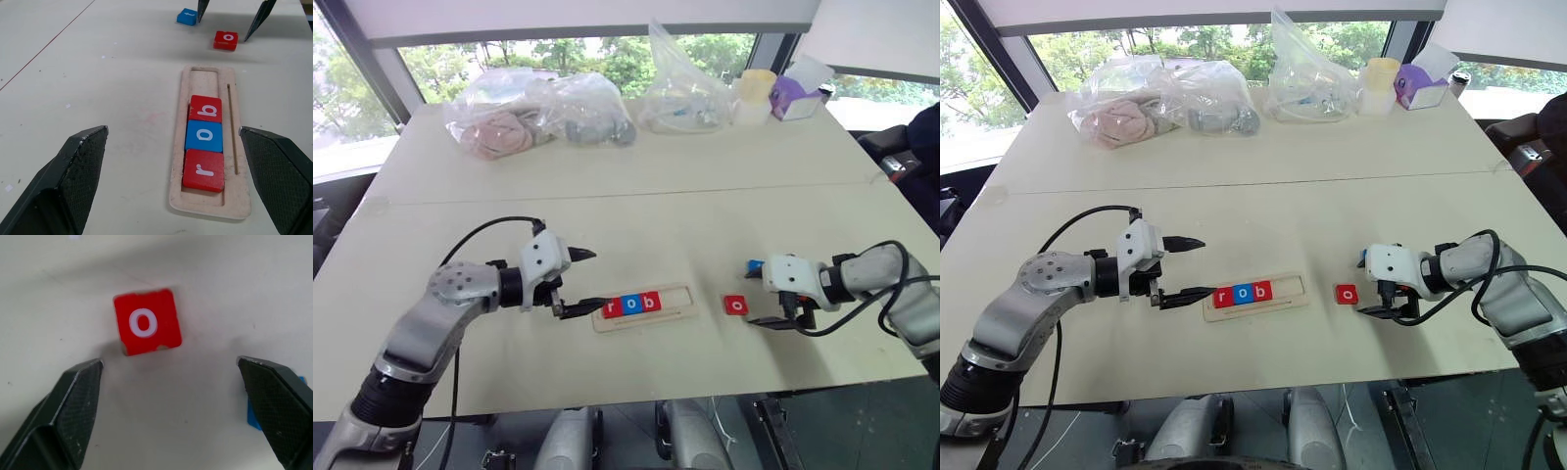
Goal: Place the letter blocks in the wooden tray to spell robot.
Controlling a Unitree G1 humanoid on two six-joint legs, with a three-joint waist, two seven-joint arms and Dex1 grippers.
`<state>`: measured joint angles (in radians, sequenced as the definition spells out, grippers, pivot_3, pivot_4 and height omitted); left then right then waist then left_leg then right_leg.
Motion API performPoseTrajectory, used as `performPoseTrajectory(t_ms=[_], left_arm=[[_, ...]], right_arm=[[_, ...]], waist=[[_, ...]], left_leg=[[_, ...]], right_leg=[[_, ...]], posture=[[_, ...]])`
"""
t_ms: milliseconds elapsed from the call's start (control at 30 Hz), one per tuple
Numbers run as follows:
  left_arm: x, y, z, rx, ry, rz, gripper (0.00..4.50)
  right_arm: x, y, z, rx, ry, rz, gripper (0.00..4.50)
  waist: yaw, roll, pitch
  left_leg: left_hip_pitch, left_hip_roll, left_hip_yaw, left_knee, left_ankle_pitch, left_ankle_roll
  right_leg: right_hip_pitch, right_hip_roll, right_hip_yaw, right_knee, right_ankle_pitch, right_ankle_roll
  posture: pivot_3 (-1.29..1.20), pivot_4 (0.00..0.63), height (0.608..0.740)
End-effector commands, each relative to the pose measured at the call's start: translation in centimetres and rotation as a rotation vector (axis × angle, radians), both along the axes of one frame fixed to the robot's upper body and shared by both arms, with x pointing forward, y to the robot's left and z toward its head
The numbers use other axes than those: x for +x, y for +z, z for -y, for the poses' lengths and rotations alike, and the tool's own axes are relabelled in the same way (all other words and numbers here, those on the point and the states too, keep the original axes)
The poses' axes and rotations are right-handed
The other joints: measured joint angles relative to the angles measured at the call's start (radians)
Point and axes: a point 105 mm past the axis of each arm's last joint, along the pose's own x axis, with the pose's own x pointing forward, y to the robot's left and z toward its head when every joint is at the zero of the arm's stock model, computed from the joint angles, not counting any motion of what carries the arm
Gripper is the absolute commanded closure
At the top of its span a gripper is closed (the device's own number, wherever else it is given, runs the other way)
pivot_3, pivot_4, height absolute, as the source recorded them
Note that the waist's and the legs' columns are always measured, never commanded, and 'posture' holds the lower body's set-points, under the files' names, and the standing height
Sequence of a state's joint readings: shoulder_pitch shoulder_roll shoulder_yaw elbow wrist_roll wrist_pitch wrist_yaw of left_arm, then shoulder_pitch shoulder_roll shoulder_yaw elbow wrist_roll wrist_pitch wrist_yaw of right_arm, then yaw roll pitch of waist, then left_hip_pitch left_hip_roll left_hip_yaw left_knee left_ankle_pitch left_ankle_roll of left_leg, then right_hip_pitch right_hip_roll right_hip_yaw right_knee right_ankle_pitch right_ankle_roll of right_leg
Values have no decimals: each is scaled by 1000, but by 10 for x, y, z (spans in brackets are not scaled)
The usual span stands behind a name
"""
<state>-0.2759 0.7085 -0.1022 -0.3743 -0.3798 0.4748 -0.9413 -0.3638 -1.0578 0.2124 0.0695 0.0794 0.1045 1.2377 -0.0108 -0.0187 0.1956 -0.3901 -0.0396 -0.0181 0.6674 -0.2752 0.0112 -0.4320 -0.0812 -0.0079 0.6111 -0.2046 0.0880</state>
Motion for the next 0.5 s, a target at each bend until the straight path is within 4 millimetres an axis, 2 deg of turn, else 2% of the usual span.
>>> performPoseTrajectory(t_ms=[33, 200, 500], left_arm=[[-4, 10, -2, 7, 3, 48, 0], [-7, 10, -3, 9, 7, 47, 0], [-6, 10, -3, 7, 13, 49, 0]], right_arm=[[3, -4, -1, 10, 27, -25, 22], [1, -6, -3, 10, 63, -54, 22], [-10, -4, -19, 63, 94, -94, 22]], waist=[[-1, 0, 0], [1, 0, 0], [2, 0, 0]], left_leg=[[0, 0, 0, 0, 0, 0], [1, 0, 0, 0, 0, 0], [1, 0, -1, 0, 0, 0]], right_leg=[[0, 0, 0, 0, 0, -1], [0, 0, 1, 1, -1, -2], [0, -1, 1, 1, -1, -2]], posture=[[0, 150, 725], [0, 150, 725], [0, 150, 725]])
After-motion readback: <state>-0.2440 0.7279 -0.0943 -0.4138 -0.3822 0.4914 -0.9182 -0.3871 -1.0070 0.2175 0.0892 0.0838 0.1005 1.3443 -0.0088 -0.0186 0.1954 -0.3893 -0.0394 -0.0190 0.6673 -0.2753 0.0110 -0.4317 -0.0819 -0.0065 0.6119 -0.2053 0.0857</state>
